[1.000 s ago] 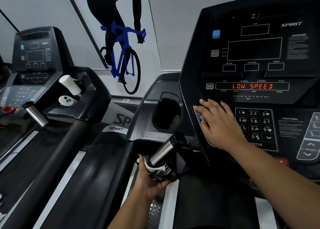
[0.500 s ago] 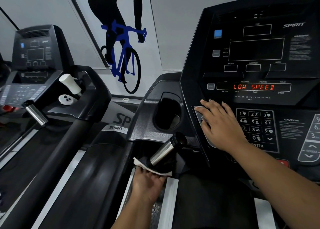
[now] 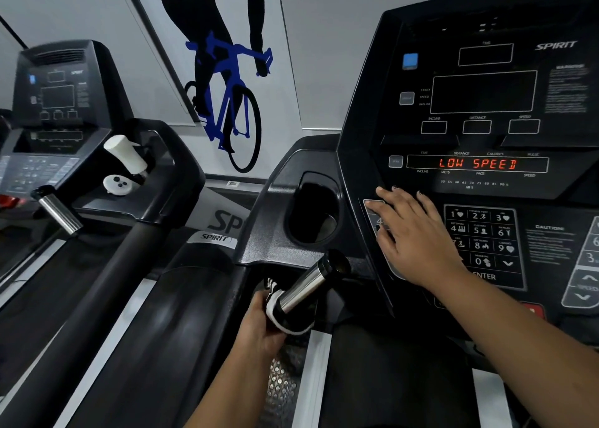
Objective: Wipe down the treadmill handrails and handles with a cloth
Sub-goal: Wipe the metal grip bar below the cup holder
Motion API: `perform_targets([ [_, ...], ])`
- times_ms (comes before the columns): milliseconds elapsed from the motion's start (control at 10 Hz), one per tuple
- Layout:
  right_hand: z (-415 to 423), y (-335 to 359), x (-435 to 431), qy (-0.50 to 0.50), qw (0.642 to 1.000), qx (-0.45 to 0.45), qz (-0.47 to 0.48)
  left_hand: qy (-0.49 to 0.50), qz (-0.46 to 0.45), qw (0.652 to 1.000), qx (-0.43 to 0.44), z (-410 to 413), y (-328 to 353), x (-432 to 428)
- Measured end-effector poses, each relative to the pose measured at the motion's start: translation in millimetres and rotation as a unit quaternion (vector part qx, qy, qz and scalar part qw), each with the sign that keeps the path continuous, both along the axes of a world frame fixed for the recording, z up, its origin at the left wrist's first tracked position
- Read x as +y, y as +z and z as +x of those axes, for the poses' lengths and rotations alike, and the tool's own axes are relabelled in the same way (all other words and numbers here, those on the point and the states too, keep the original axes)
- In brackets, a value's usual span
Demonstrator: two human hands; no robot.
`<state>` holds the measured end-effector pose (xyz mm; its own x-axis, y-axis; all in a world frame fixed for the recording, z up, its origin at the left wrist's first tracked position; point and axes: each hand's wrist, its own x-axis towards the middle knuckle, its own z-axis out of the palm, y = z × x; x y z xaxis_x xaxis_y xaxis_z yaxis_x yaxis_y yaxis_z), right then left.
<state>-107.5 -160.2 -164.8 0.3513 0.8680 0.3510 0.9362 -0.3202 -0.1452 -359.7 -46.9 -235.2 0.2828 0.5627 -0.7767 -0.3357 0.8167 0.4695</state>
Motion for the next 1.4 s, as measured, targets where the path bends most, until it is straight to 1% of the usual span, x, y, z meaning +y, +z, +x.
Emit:
perform_targets([
  [100,0,0,0,-0.001,1.0,-0.001,0.0,-0.025,-0.033,0.999,-0.022,5,1,8],
  [200,0,0,1,0.0,1.0,-0.002,-0.001,-0.018,-0.047,0.997,-0.058,9,-2,12],
  [300,0,1,1,-0.002,1.0,0.0,0.001,-0.004,-0.038,0.997,-0.069,9,-9,16],
  [400,-1,2,1,-0.003,1.0,0.002,0.003,0.009,-0.015,0.998,-0.058,8,-14,20],
  [600,0,3,0,-0.003,1.0,0.003,0.002,0.027,0.018,0.997,-0.075,8,-16,19],
  [700,0,3,0,-0.002,1.0,0.003,-0.003,0.043,0.015,0.996,-0.077,8,-17,19],
  [900,0,2,-1,0.001,1.0,0.001,-0.009,0.062,-0.015,0.997,-0.051,16,-7,2],
  [1100,-1,2,0,-0.002,1.0,0.003,-0.004,0.064,-0.021,0.997,-0.048,16,-10,7],
  [1200,-1,2,0,-0.003,1.0,0.001,-0.006,0.065,-0.022,0.994,-0.081,12,-15,10],
  [1400,-1,3,1,-0.006,1.0,0.002,-0.008,0.045,-0.007,0.994,-0.103,9,-23,15],
])
